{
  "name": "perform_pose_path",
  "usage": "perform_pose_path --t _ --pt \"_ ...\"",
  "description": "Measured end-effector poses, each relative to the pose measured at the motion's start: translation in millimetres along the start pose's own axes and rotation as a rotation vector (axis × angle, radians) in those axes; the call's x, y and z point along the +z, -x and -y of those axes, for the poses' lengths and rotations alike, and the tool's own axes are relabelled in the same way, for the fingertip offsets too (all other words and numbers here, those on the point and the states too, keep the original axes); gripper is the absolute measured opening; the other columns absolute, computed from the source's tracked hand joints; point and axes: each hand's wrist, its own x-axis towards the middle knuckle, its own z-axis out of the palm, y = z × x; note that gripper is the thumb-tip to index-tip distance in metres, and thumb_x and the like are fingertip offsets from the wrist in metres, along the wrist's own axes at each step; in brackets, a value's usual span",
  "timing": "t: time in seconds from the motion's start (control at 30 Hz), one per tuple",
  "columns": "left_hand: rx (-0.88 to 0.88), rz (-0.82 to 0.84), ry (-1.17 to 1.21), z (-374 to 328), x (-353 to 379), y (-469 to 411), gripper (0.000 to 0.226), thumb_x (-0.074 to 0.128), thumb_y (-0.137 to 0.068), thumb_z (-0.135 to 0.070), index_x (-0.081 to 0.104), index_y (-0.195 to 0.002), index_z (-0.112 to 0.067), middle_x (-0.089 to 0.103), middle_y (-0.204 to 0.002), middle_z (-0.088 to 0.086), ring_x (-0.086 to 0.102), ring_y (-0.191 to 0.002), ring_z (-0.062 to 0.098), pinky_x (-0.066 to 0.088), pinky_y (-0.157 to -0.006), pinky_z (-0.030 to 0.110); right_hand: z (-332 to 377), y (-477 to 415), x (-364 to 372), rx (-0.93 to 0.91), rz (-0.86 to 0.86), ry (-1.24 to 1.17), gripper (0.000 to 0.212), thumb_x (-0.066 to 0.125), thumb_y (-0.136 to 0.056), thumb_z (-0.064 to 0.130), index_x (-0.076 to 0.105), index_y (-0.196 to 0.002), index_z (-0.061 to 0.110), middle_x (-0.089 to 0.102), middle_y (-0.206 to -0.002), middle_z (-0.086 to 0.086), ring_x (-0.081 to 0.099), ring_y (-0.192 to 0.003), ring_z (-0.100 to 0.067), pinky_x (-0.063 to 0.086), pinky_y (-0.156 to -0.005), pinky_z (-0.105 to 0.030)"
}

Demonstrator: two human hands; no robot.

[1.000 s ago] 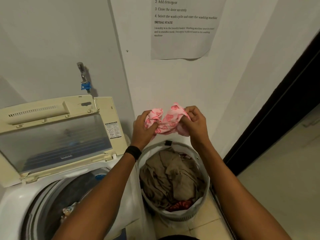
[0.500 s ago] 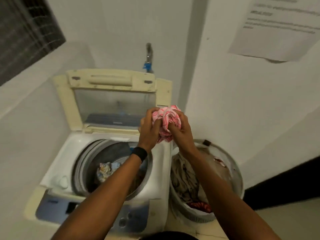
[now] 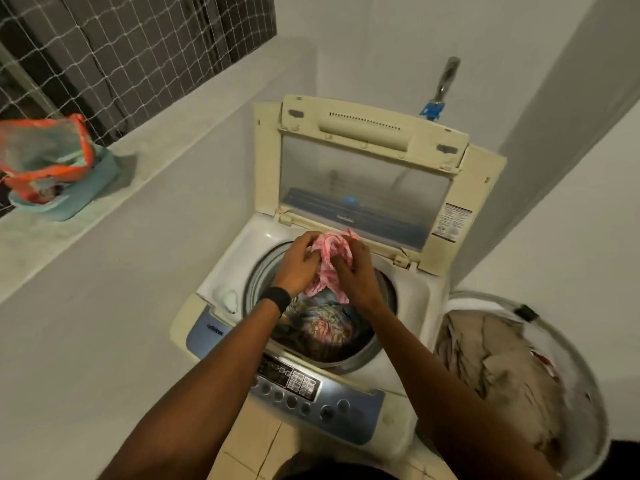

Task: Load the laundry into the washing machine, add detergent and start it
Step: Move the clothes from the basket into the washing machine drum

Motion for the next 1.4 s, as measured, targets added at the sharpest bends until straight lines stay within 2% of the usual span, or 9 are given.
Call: perform_pose_path --t 0.2,0.37,0.43,0.57,0.77,0.87,1.17,1.3,1.4 --pt "-0.039 0.041 -0.136 23 -10 -9 0.043 0.051 -0.101 -0.004 0.058 -0.138 -0.025 0.065 -0.136 0.005 0.06 -0.124 0.024 0.047 -0.108 0.038 -21 -10 5 0.276 0.158 0.125 0.039 0.052 -0.104 0.021 0.055 -0.142 0.023 0.064 -0.131 -0.005 0.062 -0.112 -0.017 0.053 -0.096 -0.036" --pt "0.028 0.131 -0.103 15 8 -20 0.033 0.052 -0.103 -0.01 0.062 -0.13 -0.026 0.071 -0.106 -0.004 0.066 -0.101 0.015 0.054 -0.089 0.03 -15 2 -12 0.27 0.132 0.136 0.032 0.057 -0.104 0.018 0.061 -0.135 0.015 0.063 -0.117 0.007 0.058 -0.095 0.007 0.043 -0.08 -0.006" --pt "0.076 0.182 -0.064 9 23 -25 0.032 0.05 -0.102 -0.007 0.064 -0.124 -0.026 0.073 -0.105 0.0 0.069 -0.102 0.018 0.057 -0.091 0.037 -14 8 -25 0.269 0.116 0.171 0.031 0.057 -0.104 0.023 0.061 -0.134 0.017 0.064 -0.118 0.008 0.059 -0.098 0.004 0.044 -0.083 -0.005" --pt "0.132 0.317 -0.076 -7 68 -29 0.028 0.051 -0.103 -0.01 0.068 -0.12 -0.024 0.075 -0.11 0.0 0.07 -0.103 0.015 0.058 -0.095 0.043 -26 29 -64 0.335 0.007 0.139 0.029 0.059 -0.102 0.029 0.063 -0.13 0.021 0.068 -0.125 0.001 0.064 -0.113 -0.017 0.053 -0.098 -0.032" --pt "0.147 0.537 -0.064 -37 149 -17 0.028 0.053 -0.102 -0.008 0.068 -0.121 -0.022 0.076 -0.11 0.0 0.072 -0.097 0.013 0.057 -0.097 0.042 -46 75 -130 0.45 -0.236 0.14 0.022 0.065 -0.099 0.02 0.068 -0.121 0.017 0.067 -0.12 0.01 0.067 -0.097 -0.012 0.051 -0.081 -0.023" --pt "0.144 0.633 -0.065 -50 184 -6 0.028 0.052 -0.1 -0.007 0.069 -0.114 -0.023 0.077 -0.104 0.0 0.074 -0.095 0.013 0.056 -0.098 0.044 -55 102 -160 0.497 -0.319 0.158 0.023 0.064 -0.099 0.012 0.068 -0.122 0.011 0.067 -0.121 0.0 0.066 -0.101 -0.013 0.051 -0.089 -0.025" --pt "0.17 0.783 -0.197 -69 273 31 0.038 0.05 -0.085 -0.034 0.072 -0.115 -0.026 0.076 -0.113 -0.001 0.069 -0.109 0.021 0.055 -0.098 0.04 -107 171 -246 0.658 -0.464 0.25 0.019 0.063 -0.095 0.001 0.069 -0.112 0.007 0.068 -0.097 0.004 0.063 -0.084 -0.01 0.045 -0.065 -0.007" --pt "0.159 0.81 -0.231 -70 313 46 0.031 0.055 -0.082 -0.038 0.074 -0.106 -0.032 0.077 -0.105 -0.006 0.071 -0.103 0.016 0.057 -0.094 0.038 -148 200 -275 0.782 -0.384 0.377 0.028 0.07 -0.094 0.013 0.068 -0.12 0.004 0.07 -0.114 -0.009 0.065 -0.101 -0.021 0.044 -0.079 -0.02" --pt "0.153 0.806 -0.251 -73 330 58 0.022 0.062 -0.096 -0.013 0.075 -0.113 -0.019 0.076 -0.109 0.001 0.068 -0.102 0.014 0.055 -0.093 0.027 -179 218 -281 0.887 -0.247 0.472 0.043 0.069 -0.093 0.026 0.062 -0.133 0.011 0.068 -0.125 -0.012 0.063 -0.116 -0.033 0.052 -0.093 -0.038"
